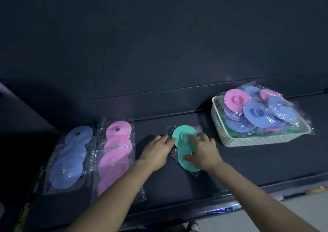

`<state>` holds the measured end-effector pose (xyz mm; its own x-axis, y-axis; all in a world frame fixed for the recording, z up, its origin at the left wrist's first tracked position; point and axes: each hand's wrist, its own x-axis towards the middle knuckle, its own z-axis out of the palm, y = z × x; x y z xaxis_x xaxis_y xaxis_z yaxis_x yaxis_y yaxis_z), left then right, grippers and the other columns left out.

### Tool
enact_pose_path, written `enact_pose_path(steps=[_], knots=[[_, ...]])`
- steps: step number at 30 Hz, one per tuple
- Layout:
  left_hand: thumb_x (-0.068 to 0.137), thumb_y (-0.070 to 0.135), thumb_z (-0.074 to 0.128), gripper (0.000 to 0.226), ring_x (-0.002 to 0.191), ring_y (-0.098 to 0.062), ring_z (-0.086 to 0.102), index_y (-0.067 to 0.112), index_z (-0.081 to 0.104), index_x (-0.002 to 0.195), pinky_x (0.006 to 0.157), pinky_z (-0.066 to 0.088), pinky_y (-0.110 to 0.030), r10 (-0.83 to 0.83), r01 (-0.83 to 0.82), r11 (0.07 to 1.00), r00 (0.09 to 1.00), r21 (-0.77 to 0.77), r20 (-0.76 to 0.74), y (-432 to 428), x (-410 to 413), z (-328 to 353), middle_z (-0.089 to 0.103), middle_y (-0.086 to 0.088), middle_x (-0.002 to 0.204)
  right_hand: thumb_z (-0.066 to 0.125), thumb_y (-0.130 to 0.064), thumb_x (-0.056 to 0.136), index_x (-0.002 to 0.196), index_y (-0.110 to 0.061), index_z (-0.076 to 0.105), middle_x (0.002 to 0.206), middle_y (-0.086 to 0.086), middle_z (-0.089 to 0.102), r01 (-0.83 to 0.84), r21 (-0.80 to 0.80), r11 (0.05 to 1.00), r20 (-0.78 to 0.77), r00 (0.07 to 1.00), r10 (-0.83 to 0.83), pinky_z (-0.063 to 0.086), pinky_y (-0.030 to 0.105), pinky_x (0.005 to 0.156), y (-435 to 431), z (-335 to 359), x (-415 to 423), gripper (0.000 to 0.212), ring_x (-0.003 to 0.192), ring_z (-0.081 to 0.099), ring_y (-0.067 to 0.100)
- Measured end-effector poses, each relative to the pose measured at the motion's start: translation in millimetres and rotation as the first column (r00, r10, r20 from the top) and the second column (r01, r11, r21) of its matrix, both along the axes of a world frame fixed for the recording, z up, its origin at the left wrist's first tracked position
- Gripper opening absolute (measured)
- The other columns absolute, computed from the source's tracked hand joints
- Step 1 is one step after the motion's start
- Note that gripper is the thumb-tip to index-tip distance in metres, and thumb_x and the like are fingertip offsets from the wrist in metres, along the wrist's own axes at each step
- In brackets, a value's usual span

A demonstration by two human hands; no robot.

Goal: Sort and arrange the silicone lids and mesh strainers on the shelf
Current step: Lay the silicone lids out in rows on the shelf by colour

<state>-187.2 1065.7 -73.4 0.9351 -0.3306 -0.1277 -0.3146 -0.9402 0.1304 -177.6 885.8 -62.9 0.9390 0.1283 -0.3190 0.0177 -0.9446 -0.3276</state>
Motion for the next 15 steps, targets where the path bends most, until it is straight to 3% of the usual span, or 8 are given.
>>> enact_pose_path(steps=[4, 6, 8, 9, 12, 15], knots=[[0.082, 0.002, 0.050, 0.052, 0.109, -0.034, 0.050, 0.015, 0.047, 0.133, 0.093, 0.046, -0.043, -0.020, 0.022, 0.999, 0.997, -0.023, 0.080, 5, 4, -14, 0.054, -0.009, 0.129, 0.074, -0.056, 0.067, 0.145, -0.021, 0.021, 0.140, 0.010, 0.035, 0.040, -0.022, 0.999, 0.008, 0.999, -0.039, 0.036, 0.043, 0.103, -1, 3, 6, 0.100, 0.122, 0.036, 0.035], [0.074, 0.010, 0.067, 0.028, 0.086, -0.031, 0.060, 0.010, 0.066, 0.102, 0.074, 0.055, -0.040, -0.029, 0.040, 0.998, 0.980, -0.051, 0.196, 7, 7, -19, 0.067, -0.005, 0.099, 0.074, -0.061, 0.064, 0.141, -0.019, 0.025, 0.130, 0.011, 0.041, 0.069, -0.052, 0.996, 0.009, 0.998, -0.069, 0.038, 0.042, 0.099, -1, 7, 9, 0.100, 0.119, 0.038, 0.034], [0.066, 0.014, 0.076, 0.011, 0.072, -0.025, 0.060, 0.011, 0.067, 0.072, 0.062, 0.056, -0.035, -0.040, 0.057, 0.997, 0.961, -0.052, 0.272, 9, 9, -19, 0.066, 0.001, 0.078, 0.072, -0.067, 0.062, 0.136, -0.020, 0.032, 0.127, 0.011, 0.042, 0.065, -0.104, 0.992, -0.004, 0.998, -0.066, 0.036, 0.044, 0.098, -2, 13, 11, 0.096, 0.120, 0.038, 0.033], [0.068, 0.015, 0.072, 0.007, 0.073, -0.024, 0.061, 0.011, 0.066, 0.066, 0.062, 0.056, -0.034, -0.044, 0.070, 0.995, 0.953, -0.077, 0.299, 10, 10, -17, 0.066, 0.003, 0.077, 0.071, -0.068, 0.062, 0.133, -0.021, 0.035, 0.126, 0.010, 0.042, 0.058, -0.124, 0.991, -0.013, 0.998, -0.060, 0.036, 0.044, 0.099, -2, 15, 12, 0.093, 0.121, 0.037, 0.033], [0.077, 0.020, 0.047, 0.025, 0.087, -0.022, 0.066, 0.009, 0.065, 0.062, 0.075, 0.056, -0.030, -0.048, 0.118, 0.978, 0.932, -0.174, 0.359, 13, 11, -12, 0.070, 0.000, 0.085, 0.070, -0.068, 0.063, 0.120, -0.021, 0.047, 0.122, 0.009, 0.039, 0.057, -0.122, 0.991, -0.023, 0.998, -0.060, 0.034, 0.045, 0.099, -4, 21, 16, 0.077, 0.120, 0.036, 0.033], [0.081, 0.015, 0.044, 0.021, 0.081, -0.029, 0.066, 0.005, 0.059, 0.069, 0.076, 0.049, -0.035, 0.071, 0.012, 0.944, 0.969, -0.331, 0.238, 17, 11, -6, 0.068, -0.010, 0.084, 0.071, -0.057, 0.070, 0.091, -0.019, 0.054, 0.108, 0.007, 0.045, 0.039, -0.048, 0.998, 0.028, 0.999, -0.038, 0.039, 0.038, 0.092, -8, 21, 22, 0.047, 0.111, 0.042, 0.030]])
